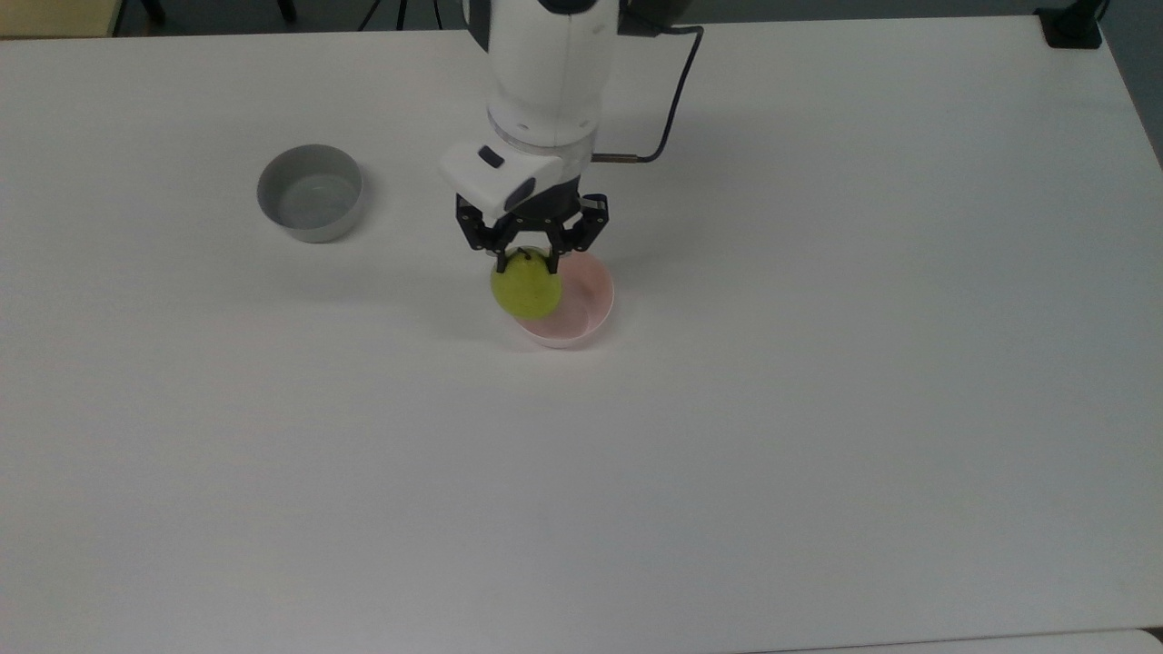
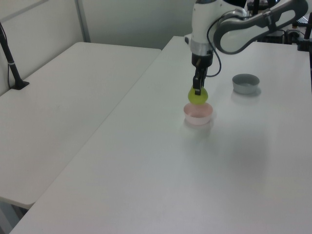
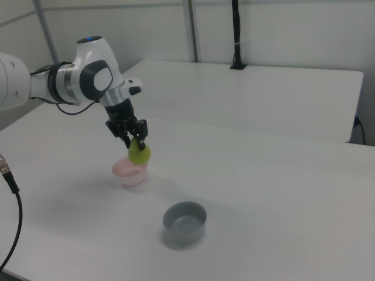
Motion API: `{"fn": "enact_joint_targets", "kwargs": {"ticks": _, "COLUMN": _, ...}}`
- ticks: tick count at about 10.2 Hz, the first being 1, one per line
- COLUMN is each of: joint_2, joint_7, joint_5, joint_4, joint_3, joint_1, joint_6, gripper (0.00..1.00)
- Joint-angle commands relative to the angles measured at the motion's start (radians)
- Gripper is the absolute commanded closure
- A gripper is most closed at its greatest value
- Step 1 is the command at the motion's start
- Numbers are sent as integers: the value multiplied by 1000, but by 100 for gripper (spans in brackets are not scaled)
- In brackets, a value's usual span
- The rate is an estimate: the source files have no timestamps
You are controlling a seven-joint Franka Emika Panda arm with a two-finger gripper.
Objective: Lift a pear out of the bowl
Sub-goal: 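Lift the pear out of the pink bowl and carry it sideways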
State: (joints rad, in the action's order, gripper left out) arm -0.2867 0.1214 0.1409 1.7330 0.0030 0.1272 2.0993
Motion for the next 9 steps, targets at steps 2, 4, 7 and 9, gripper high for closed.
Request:
{"fn": "enact_joint_targets", "kwargs": {"ticks": 2, "joint_2": 44, "joint_7": -138, "joint_5": -50, "joint_4": -15, "joint_3": -4, "joint_1": -122, "joint_6": 18, "gripper": 100}}
{"fn": "enact_joint_targets", "kwargs": {"ticks": 4, "joint_2": 35, "joint_7": -210, "joint_5": -53, "joint_4": -26, "joint_3": -4, "joint_1": -219, "joint_6": 27, "gripper": 100}}
{"fn": "enact_joint_targets", "kwargs": {"ticks": 7, "joint_2": -63, "joint_7": -291, "joint_5": -72, "joint_4": -116, "joint_3": -14, "joint_1": -308, "joint_6": 30, "gripper": 100}}
{"fn": "enact_joint_targets", "kwargs": {"ticks": 9, "joint_2": -130, "joint_7": -313, "joint_5": -67, "joint_4": -116, "joint_3": -15, "joint_1": -359, "joint_6": 156, "gripper": 100}}
